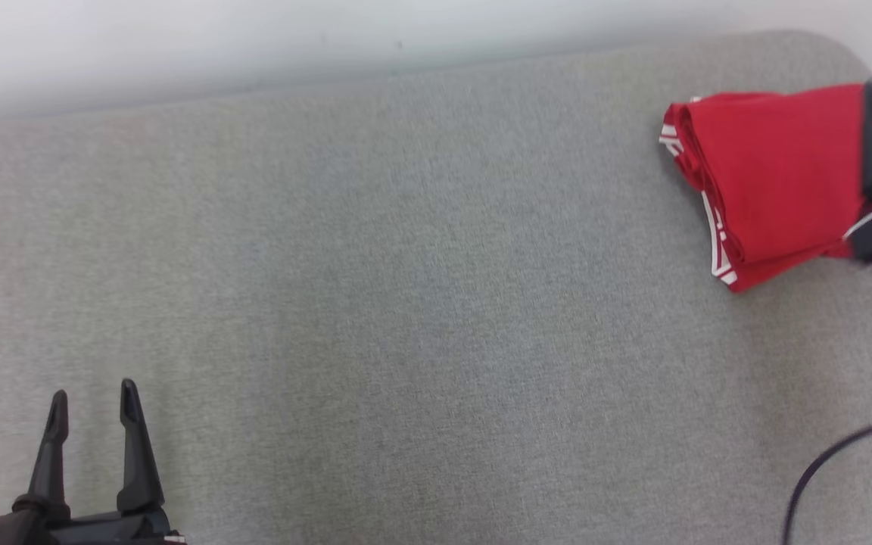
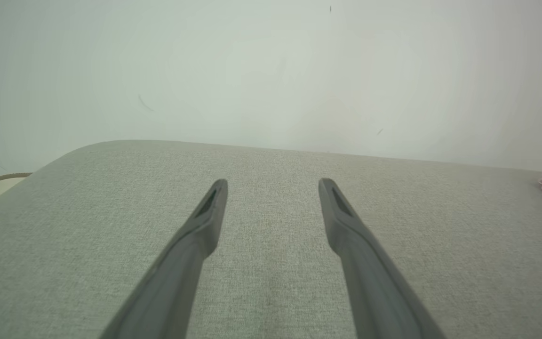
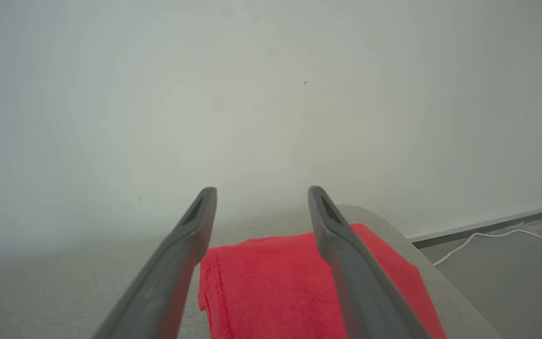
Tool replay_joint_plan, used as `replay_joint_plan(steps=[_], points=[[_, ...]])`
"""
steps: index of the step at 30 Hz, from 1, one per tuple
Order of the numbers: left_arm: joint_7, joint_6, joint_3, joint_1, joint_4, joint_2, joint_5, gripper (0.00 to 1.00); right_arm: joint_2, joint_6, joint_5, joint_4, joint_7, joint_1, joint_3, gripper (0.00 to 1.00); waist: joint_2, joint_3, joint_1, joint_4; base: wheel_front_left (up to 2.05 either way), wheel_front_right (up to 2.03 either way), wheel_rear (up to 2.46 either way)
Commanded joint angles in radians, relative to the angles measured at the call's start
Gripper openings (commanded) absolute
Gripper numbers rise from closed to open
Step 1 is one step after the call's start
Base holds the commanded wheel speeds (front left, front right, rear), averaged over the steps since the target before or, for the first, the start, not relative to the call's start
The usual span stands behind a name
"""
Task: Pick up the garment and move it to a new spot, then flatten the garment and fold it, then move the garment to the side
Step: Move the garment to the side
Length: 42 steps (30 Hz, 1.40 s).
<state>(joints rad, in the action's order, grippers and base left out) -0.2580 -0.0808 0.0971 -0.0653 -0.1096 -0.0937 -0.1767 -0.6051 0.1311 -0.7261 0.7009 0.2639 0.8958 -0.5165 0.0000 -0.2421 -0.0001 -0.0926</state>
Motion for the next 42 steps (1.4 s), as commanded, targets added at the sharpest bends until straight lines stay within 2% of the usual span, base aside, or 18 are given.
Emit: replay_joint_plan(steps=[1, 11, 16, 24, 27, 31, 42], points=[[-0.007, 0.004, 0.002, 0.014, 0.006, 0.002, 0.0, 1.0, 0.028, -0.001, 0.03, -0.032, 0.002, -0.053, 0.04, 1.0, 0.0, 0.04, 0.0001, 0.016, 0.0, 0.0, 0.0], [-0.006, 0.025, -0.002, 0.029, 0.046, 0.022, 0.014, 1.0, 0.185, -0.001, 0.2, -0.193, 0.002, -0.352, 0.243, 1.0, 0.0, 0.132, 0.0001, 0.062, 0.0, 0.0, 0.0], [-0.006, 0.038, -0.004, 0.049, 0.056, 0.028, 0.019, 1.0, 0.257, -0.001, 0.287, -0.289, 0.002, -0.485, 0.292, 1.0, 0.0, 0.167, 0.0001, 0.08, 0.0, 0.0, 0.0], [-0.006, 0.041, -0.011, 0.085, 0.079, 0.037, 0.013, 1.0, 0.388, -0.001, 0.345, -0.427, 0.002, -0.685, 0.33, 1.0, 0.0, 0.226, 0.0001, 0.095, 0.0, 0.0, 0.0], [-0.006, 0.038, -0.01, 0.098, 0.086, 0.039, 0.006, 1.0, 0.415, -0.001, 0.397, -0.499, 0.002, -0.758, 0.307, 1.0, 0.0, 0.243, 0.0001, 0.095, 0.0, 0.0, 0.0], [-0.006, 0.031, -0.016, 0.109, 0.098, 0.04, 0.032, 1.0, 0.425, -0.001, 0.441, -0.536, 0.002, -0.812, 0.27, 1.0, 0.0, 0.253, 0.0001, 0.095, 0.0, 0.0, 0.0], [-0.006, 0.049, -0.037, 0.117, 0.108, 0.041, 0.061, 1.0, 0.455, -0.001, 0.506, -0.551, 0.002, -0.851, 0.248, 1.0, 0.0, 0.275, 0.0001, 0.096, 0.0, 0.0, 0.0]])
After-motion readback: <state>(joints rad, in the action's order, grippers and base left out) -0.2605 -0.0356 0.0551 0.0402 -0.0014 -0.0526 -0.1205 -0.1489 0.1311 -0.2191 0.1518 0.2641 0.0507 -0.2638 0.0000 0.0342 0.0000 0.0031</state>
